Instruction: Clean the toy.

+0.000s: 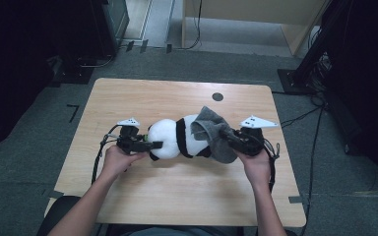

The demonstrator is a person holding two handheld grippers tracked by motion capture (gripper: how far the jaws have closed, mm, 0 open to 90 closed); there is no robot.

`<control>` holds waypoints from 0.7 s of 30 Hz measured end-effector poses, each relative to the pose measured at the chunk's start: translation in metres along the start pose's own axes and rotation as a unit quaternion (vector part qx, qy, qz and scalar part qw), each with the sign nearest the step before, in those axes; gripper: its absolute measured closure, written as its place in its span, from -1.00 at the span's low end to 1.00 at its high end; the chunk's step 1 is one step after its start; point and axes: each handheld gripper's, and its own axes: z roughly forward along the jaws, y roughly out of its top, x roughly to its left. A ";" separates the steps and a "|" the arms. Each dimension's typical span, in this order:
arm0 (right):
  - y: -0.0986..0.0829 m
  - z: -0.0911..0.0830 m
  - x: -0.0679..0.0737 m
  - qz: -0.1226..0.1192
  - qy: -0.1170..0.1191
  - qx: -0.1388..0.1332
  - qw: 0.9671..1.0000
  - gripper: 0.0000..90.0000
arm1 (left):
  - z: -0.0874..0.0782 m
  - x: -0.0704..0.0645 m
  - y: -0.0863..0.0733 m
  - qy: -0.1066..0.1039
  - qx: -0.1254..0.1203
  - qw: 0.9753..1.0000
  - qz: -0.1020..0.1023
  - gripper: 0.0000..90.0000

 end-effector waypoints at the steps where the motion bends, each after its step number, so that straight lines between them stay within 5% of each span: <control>1: 0.003 0.003 0.007 -0.009 0.003 0.003 1.000 0.61 | 0.000 0.000 0.000 0.000 0.000 1.000 0.000 -0.21; 7: 0.011 0.032 0.049 -0.064 0.019 0.022 0.998 0.61 | 0.000 0.000 0.000 0.000 -0.001 1.000 -0.001 -0.21; 14: 0.005 0.065 0.087 -0.122 0.001 0.025 0.992 0.61 | 0.000 -0.001 -0.001 0.001 -0.003 1.000 -0.003 -0.21; 21: -0.014 0.089 0.105 -0.145 0.047 0.067 0.986 0.64 | 0.000 -0.001 -0.001 0.003 -0.001 1.000 0.002 -0.21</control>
